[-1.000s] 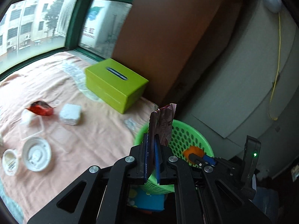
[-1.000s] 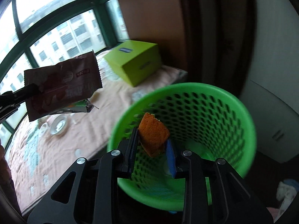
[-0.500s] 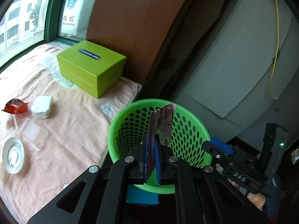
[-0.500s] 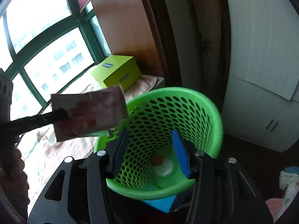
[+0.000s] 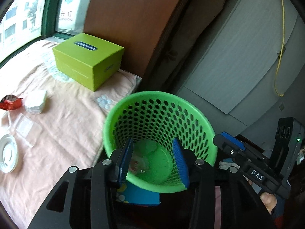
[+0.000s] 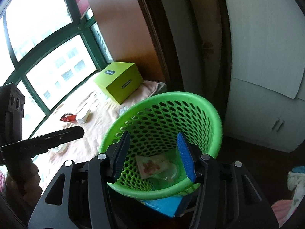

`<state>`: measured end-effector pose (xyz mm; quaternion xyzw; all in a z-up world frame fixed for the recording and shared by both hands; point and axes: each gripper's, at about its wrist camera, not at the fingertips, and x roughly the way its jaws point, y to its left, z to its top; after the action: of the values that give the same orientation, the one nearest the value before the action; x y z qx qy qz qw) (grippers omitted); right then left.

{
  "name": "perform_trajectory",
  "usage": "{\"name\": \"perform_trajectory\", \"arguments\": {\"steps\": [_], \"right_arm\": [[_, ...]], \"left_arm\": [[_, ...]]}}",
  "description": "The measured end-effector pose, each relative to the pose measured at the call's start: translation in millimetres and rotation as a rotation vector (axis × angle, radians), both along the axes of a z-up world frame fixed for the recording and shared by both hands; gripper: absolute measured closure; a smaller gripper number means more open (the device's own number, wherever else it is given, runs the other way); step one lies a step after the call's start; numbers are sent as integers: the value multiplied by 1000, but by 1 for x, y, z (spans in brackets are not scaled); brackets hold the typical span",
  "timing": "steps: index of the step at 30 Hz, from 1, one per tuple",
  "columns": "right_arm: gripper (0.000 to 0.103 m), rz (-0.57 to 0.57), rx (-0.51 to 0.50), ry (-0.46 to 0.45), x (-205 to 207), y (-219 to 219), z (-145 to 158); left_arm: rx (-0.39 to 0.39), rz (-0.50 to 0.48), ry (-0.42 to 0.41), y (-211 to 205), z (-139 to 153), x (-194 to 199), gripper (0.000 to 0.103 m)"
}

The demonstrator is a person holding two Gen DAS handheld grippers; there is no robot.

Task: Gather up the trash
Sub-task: 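Carry wrapper and bread to the wastebasket and release both inside, then move both tools back over the bedspread toward the pudding cup and lid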

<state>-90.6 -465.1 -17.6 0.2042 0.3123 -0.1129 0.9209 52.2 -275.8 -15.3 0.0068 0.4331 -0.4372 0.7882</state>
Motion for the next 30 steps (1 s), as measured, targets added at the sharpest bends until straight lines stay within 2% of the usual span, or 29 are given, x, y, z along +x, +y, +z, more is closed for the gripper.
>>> {"name": "perform_trajectory", "arguments": {"steps": [3,9,12,18,28,30], "right_arm": [[46,21,0,-5,5,8,2],[39,78,-4,-9,20,30,5],[36,113,-3,-13,30,42,6],[33,184,10,-5,53,67,6],[31,303,1,5,87,113,6],[30,326,-3,11,95,124,5]], "left_arm": [[15,45,-21,17,3,2,51],[39,164,-55,62,5,13,46],[56,246,-75,91,5,21,41],[103,406,-93,150,-1,42,41],[183,649,-68,244,-27,78,31],[203,688,-58,258,-34,87,25]]}}
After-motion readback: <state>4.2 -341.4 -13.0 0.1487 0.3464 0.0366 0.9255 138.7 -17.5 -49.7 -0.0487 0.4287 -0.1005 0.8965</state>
